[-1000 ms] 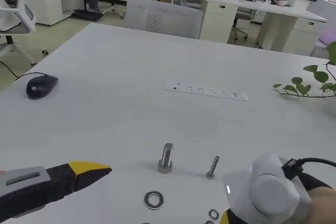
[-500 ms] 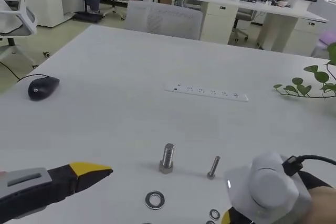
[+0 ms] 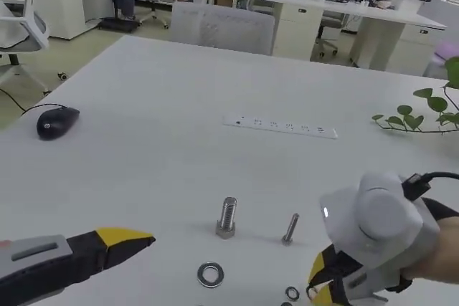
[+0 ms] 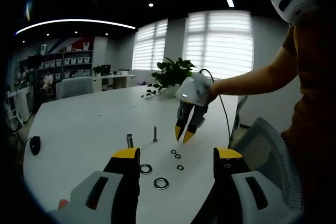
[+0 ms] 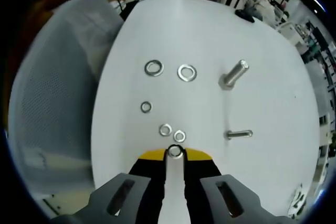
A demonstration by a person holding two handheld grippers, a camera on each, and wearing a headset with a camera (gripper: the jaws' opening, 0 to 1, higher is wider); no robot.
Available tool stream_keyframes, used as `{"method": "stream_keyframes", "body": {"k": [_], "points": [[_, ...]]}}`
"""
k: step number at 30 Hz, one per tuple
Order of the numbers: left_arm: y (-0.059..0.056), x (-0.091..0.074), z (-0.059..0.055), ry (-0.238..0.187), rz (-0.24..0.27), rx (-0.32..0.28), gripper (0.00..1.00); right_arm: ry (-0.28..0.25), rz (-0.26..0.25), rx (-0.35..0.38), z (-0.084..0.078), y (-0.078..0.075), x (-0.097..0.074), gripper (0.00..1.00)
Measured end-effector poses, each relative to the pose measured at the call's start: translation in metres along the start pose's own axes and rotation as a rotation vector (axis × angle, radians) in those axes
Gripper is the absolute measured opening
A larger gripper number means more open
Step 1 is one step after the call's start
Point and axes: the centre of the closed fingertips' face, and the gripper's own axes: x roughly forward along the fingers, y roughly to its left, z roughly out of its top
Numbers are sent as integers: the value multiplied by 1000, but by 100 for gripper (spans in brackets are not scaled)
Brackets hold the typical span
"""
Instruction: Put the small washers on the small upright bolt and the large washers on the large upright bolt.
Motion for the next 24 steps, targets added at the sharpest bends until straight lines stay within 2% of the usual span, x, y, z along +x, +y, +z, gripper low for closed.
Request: {"method": "stream_keyframes", "body": {"k": [12, 16, 20, 24], "points": [[0, -1, -2, 8, -2, -6, 55, -2, -52, -8, 6, -39, -19, 12], [1, -1, -3, 12, -2, -8, 55, -2, -74, -11, 11, -58, -26, 12], [1, 0, -2, 10, -2, -8, 55, -2, -89, -11, 16, -75, -28, 12], [2, 0, -1, 8, 3, -9, 55, 8, -91, -10, 18, -85, -24, 12]]}}
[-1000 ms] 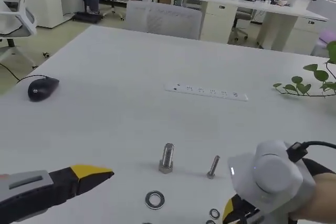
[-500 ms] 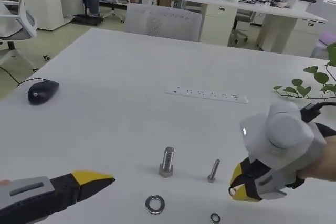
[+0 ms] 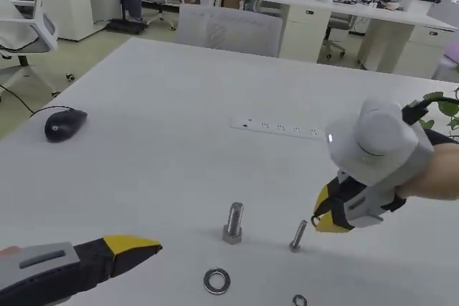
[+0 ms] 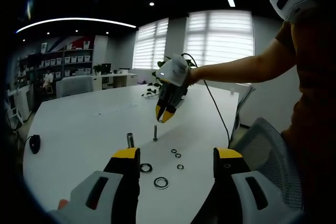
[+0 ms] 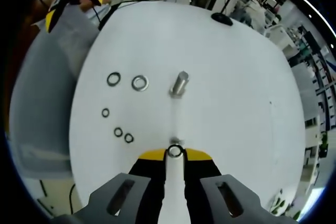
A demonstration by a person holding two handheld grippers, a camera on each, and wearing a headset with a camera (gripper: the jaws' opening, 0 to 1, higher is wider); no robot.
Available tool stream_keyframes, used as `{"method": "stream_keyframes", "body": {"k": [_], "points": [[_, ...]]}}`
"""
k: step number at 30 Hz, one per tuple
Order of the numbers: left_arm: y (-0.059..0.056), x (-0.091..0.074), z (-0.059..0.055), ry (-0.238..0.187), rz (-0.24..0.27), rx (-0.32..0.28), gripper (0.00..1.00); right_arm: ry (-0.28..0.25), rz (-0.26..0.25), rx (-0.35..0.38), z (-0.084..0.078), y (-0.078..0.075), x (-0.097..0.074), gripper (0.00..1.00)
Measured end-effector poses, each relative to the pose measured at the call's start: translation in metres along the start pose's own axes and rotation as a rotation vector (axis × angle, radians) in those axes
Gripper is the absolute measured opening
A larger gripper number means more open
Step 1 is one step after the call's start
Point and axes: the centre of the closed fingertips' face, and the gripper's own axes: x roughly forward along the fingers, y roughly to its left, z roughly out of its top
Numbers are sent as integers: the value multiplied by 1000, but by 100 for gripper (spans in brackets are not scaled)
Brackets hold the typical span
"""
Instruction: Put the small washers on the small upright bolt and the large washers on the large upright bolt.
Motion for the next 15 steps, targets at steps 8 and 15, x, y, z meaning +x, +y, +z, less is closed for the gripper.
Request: {"method": "stream_keyframes", "body": {"k": [8, 15], "points": [[2, 0, -3, 8, 8, -12, 55, 12, 21, -4, 0, -5, 11, 12], [3, 0, -4, 6, 14, -15, 55, 21, 35, -7, 2, -3, 16, 12]]}}
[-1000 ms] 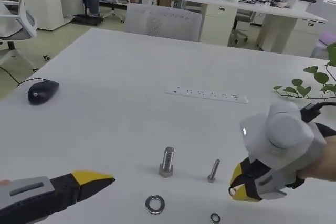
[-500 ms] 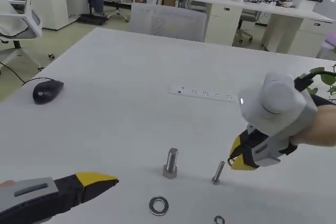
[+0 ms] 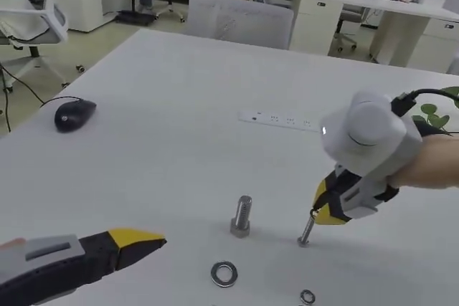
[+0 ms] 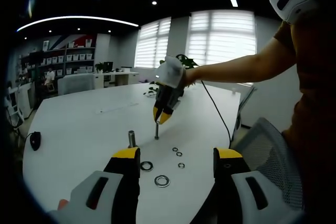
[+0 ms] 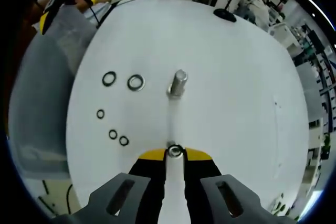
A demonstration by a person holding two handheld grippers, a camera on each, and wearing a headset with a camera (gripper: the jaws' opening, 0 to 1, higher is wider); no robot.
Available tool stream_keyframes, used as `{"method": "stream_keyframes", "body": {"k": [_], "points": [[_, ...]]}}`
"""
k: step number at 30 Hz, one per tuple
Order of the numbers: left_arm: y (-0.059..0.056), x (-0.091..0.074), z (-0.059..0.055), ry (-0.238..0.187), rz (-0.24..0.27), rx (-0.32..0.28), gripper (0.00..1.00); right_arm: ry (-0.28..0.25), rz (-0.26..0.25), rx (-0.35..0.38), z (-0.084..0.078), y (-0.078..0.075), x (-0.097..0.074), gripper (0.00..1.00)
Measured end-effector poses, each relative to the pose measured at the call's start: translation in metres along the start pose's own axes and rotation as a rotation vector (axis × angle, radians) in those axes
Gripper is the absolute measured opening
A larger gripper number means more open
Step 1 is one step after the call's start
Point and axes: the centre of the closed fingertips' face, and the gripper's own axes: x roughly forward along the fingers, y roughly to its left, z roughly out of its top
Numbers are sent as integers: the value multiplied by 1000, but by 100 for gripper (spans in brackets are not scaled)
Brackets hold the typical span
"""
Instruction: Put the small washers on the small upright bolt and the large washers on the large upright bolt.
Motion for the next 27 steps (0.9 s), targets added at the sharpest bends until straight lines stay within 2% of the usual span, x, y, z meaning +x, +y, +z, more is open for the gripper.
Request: {"method": "stream_keyframes", "body": {"k": [12, 27], "points": [[1, -1, 1, -2, 1, 5, 55, 6, 13, 7, -3, 0, 11, 12], [3, -2, -2, 5, 8, -3, 55, 25, 37, -8, -14, 5, 38, 13]]}}
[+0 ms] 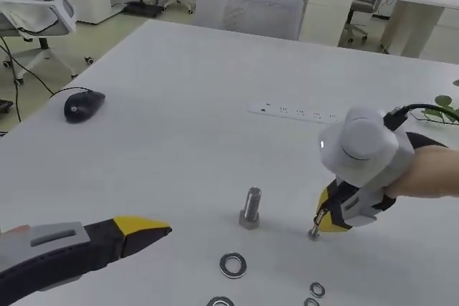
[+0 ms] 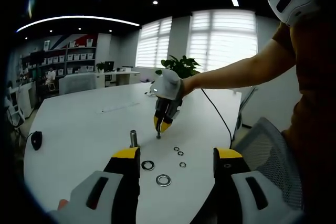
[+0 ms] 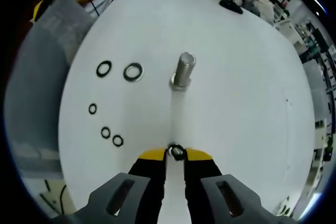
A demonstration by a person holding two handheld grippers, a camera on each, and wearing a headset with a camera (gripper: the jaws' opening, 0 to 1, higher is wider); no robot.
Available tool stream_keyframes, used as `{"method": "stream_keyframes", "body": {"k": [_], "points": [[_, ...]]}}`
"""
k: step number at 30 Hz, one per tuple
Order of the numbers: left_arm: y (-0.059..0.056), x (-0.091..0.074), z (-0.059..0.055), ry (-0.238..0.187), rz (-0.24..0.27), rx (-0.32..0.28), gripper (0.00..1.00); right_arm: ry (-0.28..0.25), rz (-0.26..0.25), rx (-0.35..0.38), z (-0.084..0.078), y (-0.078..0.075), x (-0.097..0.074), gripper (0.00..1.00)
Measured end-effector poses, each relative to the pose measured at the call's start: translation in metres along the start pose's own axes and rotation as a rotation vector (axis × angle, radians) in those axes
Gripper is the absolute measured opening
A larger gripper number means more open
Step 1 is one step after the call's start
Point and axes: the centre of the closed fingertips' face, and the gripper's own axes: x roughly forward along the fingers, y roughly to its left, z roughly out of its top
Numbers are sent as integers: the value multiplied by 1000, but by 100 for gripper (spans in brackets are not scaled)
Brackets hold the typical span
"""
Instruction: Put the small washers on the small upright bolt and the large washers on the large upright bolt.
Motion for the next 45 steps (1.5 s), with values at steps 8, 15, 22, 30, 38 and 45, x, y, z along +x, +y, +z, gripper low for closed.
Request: {"method": "stream_keyframes", "body": {"k": [8, 15, 22, 30, 38, 45], "points": [[1, 1, 0, 3, 0, -2, 55, 0, 7, -7, -5, 0, 13, 13], [2, 1, 0, 5, 3, -3, 55, 7, 14, -15, -10, 3, 20, 14], [3, 0, -1, 8, 6, 1, 55, -7, 3, -1, -9, 3, 14, 16], [-1, -1, 1, 4, 5, 12, 55, -3, -21, 12, -16, 7, -2, 16], [-9, -3, 4, -3, -3, 27, 55, 4, -7, 15, -18, 34, -12, 16], [-17, -6, 6, -9, -7, 42, 55, -6, 26, -9, -12, 66, -10, 16]]}}
